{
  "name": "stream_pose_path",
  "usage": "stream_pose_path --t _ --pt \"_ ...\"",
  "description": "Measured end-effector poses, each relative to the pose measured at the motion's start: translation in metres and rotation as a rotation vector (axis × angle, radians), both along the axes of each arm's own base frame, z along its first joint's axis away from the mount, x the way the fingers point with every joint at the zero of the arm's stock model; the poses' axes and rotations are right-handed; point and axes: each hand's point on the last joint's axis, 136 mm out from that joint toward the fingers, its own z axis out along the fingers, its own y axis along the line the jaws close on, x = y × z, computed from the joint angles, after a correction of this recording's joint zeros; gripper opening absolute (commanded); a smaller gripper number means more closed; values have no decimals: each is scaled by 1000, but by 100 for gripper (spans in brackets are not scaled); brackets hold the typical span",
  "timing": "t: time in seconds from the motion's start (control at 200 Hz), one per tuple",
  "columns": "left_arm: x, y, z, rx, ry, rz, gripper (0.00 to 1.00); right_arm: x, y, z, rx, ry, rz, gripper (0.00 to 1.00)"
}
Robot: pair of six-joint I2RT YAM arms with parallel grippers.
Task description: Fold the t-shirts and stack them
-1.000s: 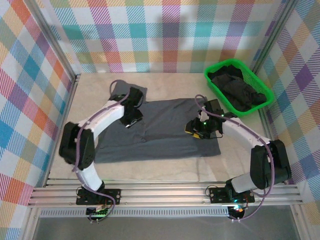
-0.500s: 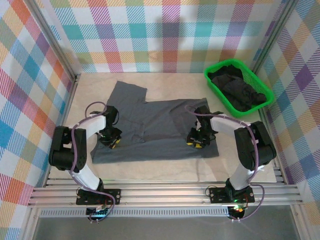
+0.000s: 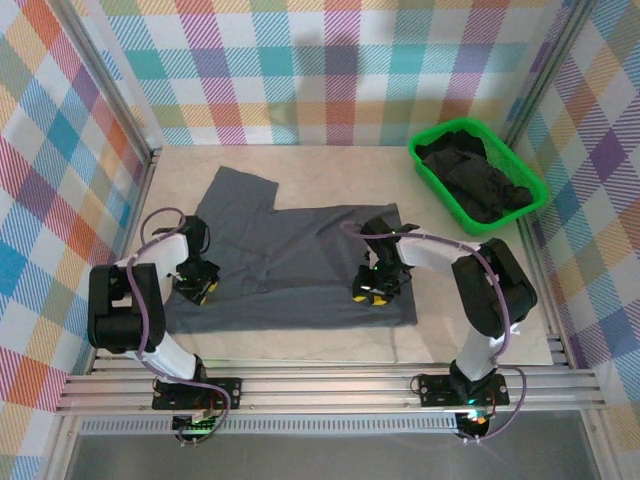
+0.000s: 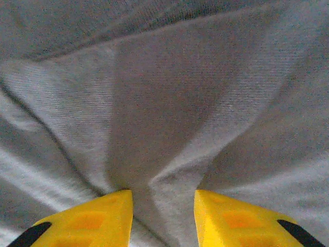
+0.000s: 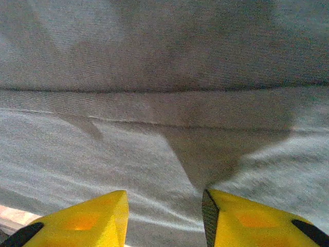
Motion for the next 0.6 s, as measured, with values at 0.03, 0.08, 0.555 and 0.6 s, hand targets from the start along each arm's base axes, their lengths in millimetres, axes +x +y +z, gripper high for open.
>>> stream_pose_path --t 0.03,0.08,0.555,0.6 --pt "5 2 8 8 -15 1 40 6 -2 7 -9 -20 -6 46" --pt "21 4 24 20 -61 0 39 22 -4 21 -14 -73 -24 46" --pt "244 -21 82 -32 -462 -166 40 260 -62 53 -325 -516 -215 44" --pt "255 -21 81 -31 -479 -182 40 268 -67 43 -347 -509 -217 44"
